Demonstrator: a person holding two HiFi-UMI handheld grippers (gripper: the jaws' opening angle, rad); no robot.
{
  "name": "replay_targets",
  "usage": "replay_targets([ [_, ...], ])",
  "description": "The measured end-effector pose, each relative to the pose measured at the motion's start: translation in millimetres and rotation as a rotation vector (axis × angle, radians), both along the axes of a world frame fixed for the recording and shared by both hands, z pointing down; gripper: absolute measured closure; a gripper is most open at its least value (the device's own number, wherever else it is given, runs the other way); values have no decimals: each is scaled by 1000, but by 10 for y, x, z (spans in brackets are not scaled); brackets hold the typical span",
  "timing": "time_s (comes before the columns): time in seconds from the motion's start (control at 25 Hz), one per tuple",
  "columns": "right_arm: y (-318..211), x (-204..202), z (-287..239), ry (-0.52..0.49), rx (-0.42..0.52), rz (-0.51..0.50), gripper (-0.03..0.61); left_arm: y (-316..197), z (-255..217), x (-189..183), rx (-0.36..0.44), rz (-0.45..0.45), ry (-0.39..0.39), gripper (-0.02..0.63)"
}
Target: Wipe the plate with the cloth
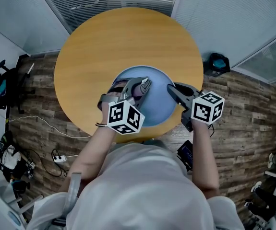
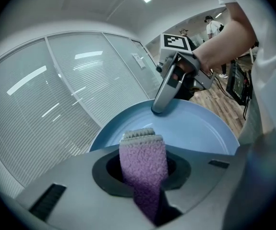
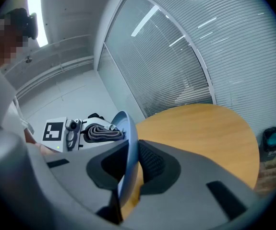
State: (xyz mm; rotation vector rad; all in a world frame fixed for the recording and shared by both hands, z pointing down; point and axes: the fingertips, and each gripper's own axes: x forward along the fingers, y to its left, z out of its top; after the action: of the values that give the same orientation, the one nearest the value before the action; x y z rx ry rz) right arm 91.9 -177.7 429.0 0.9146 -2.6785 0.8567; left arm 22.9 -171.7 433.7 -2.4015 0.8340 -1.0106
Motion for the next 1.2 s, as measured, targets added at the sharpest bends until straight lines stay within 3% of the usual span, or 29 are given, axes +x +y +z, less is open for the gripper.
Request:
replay_targets([
  [0.28, -9, 48, -41, -48, -1, 36, 523, -65, -31, -182, -29, -77, 60, 538],
  [0.6, 7, 109, -28, -86, -17, 77, 520, -77, -15, -168, -123, -128, 185, 537],
  [1.2, 36, -34, -48, -100, -24, 62, 517, -24, -70, 70, -143, -79, 211, 537],
])
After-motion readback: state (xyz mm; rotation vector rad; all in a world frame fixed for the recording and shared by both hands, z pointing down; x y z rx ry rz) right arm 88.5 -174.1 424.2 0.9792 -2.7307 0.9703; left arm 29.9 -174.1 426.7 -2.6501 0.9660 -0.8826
